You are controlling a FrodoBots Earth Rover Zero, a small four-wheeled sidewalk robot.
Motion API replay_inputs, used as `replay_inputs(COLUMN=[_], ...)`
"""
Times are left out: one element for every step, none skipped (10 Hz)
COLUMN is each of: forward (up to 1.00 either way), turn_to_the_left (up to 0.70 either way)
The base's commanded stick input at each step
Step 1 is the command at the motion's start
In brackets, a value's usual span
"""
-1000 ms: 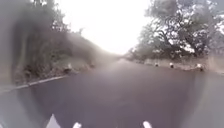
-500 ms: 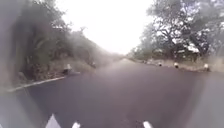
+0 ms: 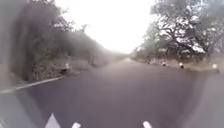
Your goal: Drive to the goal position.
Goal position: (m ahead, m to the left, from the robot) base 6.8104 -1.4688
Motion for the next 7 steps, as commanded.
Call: replay_inputs(forward=[0.85,0.85,0.85,0.85,0.85,0.85,0.85], turn_to_the_left=[0.12,0.00,0.00,0.00,0.00,0.00,0.00])
